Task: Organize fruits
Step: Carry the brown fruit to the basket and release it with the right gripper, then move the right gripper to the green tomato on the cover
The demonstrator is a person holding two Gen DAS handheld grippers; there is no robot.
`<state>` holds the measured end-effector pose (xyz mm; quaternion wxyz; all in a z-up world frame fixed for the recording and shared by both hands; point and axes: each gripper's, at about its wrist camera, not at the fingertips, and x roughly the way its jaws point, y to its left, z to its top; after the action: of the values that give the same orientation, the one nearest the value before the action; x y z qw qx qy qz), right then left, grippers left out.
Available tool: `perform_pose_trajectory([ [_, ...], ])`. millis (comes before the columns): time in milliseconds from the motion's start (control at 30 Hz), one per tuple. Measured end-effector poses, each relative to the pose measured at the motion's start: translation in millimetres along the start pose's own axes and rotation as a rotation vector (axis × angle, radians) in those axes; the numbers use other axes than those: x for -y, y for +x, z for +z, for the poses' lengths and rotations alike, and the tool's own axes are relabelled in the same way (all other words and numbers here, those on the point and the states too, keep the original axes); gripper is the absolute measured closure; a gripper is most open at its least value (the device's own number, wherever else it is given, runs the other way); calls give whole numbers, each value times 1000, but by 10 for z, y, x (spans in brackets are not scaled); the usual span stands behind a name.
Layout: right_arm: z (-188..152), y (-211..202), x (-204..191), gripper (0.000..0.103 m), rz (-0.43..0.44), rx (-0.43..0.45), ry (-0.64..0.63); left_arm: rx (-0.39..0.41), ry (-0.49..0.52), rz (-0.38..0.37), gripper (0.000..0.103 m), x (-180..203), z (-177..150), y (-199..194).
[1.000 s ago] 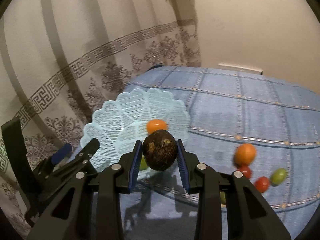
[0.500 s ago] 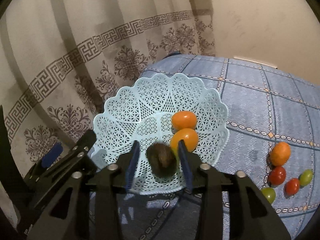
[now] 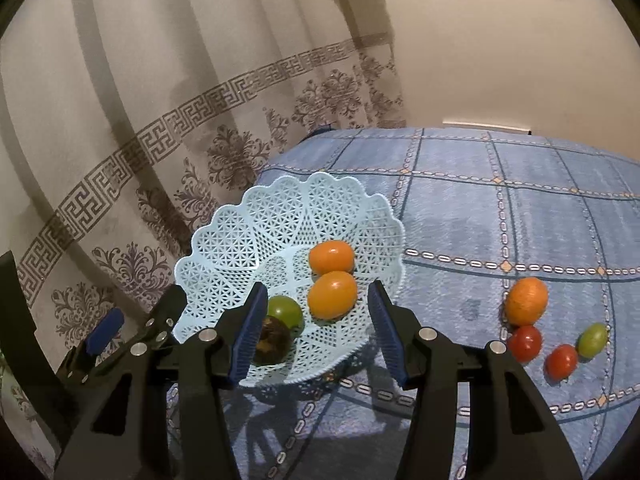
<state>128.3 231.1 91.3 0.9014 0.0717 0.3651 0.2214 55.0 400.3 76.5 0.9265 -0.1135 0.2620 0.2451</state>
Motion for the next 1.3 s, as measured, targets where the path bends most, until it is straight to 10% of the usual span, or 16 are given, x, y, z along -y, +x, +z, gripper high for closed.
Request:
perform_pose_trajectory([
  [1300,-313,-693,1979,51,-354,18,397,96,293,-165,6,771,-347,-406],
])
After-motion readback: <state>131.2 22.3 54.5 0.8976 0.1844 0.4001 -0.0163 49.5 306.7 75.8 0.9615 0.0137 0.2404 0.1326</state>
